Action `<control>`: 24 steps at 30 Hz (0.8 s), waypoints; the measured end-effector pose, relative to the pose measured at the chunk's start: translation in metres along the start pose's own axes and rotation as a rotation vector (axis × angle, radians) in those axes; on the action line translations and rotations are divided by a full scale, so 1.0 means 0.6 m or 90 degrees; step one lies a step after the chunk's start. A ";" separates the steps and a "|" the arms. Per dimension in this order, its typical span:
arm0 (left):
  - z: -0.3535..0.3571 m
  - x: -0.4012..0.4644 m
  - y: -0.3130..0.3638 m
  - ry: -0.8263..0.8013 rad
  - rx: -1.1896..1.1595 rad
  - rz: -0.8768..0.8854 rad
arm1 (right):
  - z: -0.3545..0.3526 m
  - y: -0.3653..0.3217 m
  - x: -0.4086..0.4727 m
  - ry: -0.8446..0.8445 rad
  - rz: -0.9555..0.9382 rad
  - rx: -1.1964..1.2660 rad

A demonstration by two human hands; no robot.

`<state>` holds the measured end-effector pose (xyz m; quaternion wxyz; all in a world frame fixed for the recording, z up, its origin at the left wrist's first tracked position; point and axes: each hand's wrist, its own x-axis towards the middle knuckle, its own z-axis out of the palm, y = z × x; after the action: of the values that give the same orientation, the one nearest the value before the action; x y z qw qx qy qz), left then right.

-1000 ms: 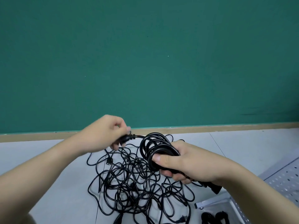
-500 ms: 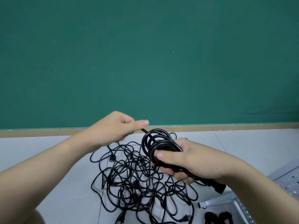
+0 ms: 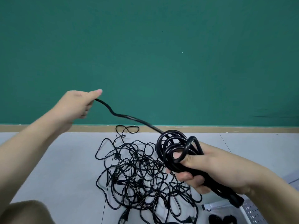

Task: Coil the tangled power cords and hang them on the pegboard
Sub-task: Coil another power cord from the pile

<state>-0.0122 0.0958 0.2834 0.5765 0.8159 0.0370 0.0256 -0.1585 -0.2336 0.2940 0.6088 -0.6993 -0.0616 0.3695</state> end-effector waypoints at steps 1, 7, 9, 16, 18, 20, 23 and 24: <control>0.010 -0.005 0.003 -0.036 -0.008 0.009 | 0.003 0.001 0.001 0.003 -0.008 0.014; 0.071 -0.052 0.008 -0.268 0.175 0.045 | 0.011 -0.011 0.017 0.092 -0.010 0.074; 0.095 -0.073 0.015 -0.371 0.126 0.025 | 0.010 -0.017 0.026 0.127 -0.007 0.088; 0.126 -0.086 0.037 -0.622 -0.236 -0.103 | 0.016 -0.026 0.037 0.113 -0.004 0.023; 0.121 -0.090 0.053 -0.634 -0.254 -0.104 | 0.011 -0.026 0.039 0.124 0.013 0.013; 0.124 -0.099 0.058 -0.613 -0.216 -0.065 | 0.006 -0.023 0.039 0.127 0.031 -0.005; 0.139 -0.106 0.054 -0.547 -0.149 -0.033 | 0.004 -0.016 0.041 0.137 0.063 -0.056; 0.142 -0.105 0.051 -0.522 -0.117 -0.018 | 0.005 -0.015 0.042 0.134 0.070 -0.058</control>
<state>-0.0671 -0.0003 0.2838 0.6143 0.7031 -0.1868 -0.3056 -0.1391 -0.2156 0.2911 0.5582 -0.7636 0.0240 0.3236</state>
